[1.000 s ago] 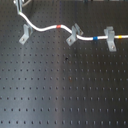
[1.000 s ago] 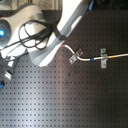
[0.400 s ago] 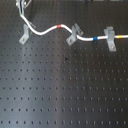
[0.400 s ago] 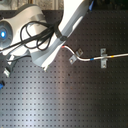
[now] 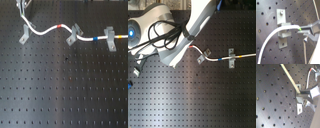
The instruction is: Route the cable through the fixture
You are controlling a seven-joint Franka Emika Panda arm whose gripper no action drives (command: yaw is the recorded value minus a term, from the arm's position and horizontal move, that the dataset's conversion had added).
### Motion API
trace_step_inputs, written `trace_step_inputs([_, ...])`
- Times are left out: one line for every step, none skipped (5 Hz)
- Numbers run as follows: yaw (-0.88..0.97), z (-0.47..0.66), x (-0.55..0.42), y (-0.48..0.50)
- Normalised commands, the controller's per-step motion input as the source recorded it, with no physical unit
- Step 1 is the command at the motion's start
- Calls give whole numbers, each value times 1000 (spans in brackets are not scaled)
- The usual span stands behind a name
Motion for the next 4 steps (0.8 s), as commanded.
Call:
trace_step_inputs([-40, 143, 14, 8])
trace_step_inputs([-43, 295, 65, 11])
trace_step_inputs([-40, 345, 16, 1])
trace_step_inputs([-3, 216, 4, 0])
